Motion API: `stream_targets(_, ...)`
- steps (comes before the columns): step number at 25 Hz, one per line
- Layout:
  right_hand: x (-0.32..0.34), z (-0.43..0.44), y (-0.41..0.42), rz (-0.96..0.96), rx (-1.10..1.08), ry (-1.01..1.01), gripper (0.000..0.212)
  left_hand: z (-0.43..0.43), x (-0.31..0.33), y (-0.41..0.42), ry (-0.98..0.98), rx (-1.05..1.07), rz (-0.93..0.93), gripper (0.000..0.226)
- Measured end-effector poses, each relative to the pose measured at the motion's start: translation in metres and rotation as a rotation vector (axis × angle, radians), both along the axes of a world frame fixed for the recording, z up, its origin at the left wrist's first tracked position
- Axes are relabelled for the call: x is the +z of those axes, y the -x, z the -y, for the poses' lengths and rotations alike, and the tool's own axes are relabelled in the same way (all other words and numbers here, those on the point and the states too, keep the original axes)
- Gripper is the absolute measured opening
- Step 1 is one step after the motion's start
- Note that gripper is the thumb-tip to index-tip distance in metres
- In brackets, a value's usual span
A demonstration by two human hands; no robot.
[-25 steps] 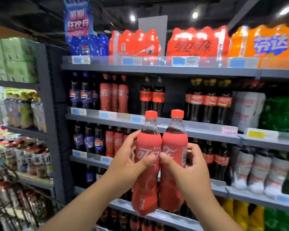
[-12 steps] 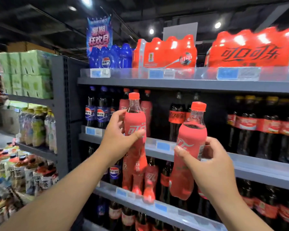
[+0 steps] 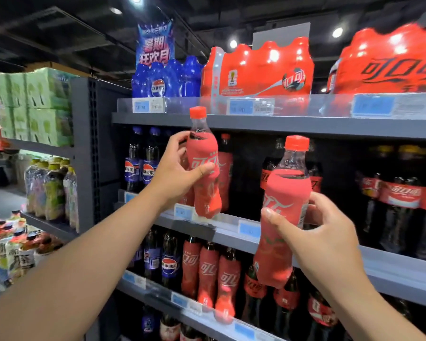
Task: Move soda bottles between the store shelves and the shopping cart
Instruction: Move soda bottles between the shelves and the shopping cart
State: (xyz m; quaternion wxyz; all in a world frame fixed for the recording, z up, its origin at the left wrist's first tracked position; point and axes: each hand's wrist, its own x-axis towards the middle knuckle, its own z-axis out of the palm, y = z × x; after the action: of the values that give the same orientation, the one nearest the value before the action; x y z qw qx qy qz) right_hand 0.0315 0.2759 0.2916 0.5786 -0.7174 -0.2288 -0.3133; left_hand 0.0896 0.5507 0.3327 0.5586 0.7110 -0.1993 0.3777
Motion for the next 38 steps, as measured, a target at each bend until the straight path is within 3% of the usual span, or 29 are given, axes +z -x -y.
stream_targets(14, -0.003, 0.01, -0.026, -0.014, 0.092, -0.033, 0.026, -0.012, 0.005, -0.043, -0.053, 0.061, 0.029, 0.074)
stream_targets(26, -0.017, -0.036, -0.037, -0.037, 0.052, -0.005, 0.028, -0.049, -0.03, -0.079, -0.168, 0.088, -0.095, 0.085)
stream_targets(31, -0.02, -0.054, -0.043, -0.064, 0.035, 0.014, 0.029, -0.062, -0.025, -0.083, -0.221, 0.109, -0.12, 0.053)
stream_targets(35, -0.013, -0.069, -0.052, -0.054, 0.013, 0.017, 0.028, -0.06, -0.023, -0.089, -0.326, 0.248, -0.145, 0.033)
stream_targets(38, -0.004, -0.081, -0.059, -0.047, 0.0, 0.028, 0.023, -0.055, -0.02, -0.091, -0.401, 0.315, -0.141, 0.032)
